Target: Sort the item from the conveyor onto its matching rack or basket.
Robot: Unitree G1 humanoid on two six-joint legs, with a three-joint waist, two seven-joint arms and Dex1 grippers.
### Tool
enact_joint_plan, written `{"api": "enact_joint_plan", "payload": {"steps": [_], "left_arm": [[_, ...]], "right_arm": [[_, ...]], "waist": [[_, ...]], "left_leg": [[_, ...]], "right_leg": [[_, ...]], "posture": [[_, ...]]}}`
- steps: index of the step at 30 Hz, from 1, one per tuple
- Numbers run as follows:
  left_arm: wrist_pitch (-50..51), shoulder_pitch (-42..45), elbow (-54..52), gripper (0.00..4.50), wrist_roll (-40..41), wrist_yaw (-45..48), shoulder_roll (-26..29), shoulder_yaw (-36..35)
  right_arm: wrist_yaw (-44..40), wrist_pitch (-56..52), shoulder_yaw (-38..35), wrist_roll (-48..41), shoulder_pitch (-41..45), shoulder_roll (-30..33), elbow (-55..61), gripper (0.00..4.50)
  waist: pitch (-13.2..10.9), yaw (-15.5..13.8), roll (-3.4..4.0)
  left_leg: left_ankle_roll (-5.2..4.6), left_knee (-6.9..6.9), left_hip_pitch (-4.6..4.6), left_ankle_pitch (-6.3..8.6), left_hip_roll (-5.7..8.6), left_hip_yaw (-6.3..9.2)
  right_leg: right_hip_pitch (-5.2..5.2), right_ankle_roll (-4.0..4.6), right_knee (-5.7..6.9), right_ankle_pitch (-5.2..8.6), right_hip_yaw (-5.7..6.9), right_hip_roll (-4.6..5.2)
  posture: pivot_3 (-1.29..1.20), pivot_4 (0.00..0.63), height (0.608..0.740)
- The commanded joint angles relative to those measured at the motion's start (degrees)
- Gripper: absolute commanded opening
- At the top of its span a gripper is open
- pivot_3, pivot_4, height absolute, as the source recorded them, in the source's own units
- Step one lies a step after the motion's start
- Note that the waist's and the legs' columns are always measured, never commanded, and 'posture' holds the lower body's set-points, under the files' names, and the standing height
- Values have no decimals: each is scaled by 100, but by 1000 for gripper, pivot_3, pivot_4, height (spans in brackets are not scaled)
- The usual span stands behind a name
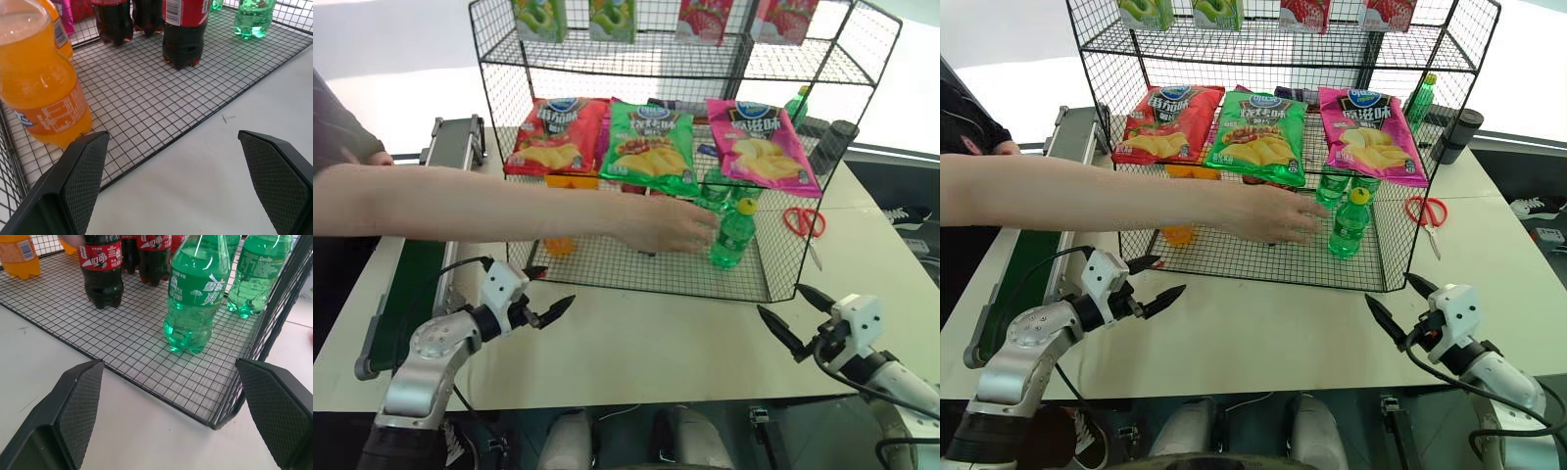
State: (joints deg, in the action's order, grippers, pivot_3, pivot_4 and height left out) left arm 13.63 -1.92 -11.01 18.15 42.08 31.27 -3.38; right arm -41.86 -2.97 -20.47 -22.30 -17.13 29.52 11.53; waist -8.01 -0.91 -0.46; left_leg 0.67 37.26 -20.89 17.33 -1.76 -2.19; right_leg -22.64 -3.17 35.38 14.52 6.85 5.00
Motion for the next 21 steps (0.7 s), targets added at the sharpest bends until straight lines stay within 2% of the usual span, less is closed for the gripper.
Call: {"api": "enact_joint_plan", "payload": {"steps": [1,10,21], "left_arm": [[1,35,-194,4500,54,-83,-30,-108],[-25,239,-2,4500,-25,-149,-92,-44],[-143,350,91,4500,-18,-74,-159,-31]], "right_arm": [[84,-100,11,-23,112,86,251,4462],[431,-623,95,-67,256,92,810,4462],[462,-547,71,-35,174,41,809,4462]], "waist": [[0,-2,0],[0,-10,0],[0,2,0]], "left_leg": [[0,0,1,0,0,0],[0,0,2,0,0,-1],[0,-1,4,0,0,-2]], "right_leg": [[1,0,0,0,0,0],[2,0,0,0,0,0],[2,0,1,0,-1,0]], "posture": [[0,150,734],[0,150,734],[0,150,734]]}}
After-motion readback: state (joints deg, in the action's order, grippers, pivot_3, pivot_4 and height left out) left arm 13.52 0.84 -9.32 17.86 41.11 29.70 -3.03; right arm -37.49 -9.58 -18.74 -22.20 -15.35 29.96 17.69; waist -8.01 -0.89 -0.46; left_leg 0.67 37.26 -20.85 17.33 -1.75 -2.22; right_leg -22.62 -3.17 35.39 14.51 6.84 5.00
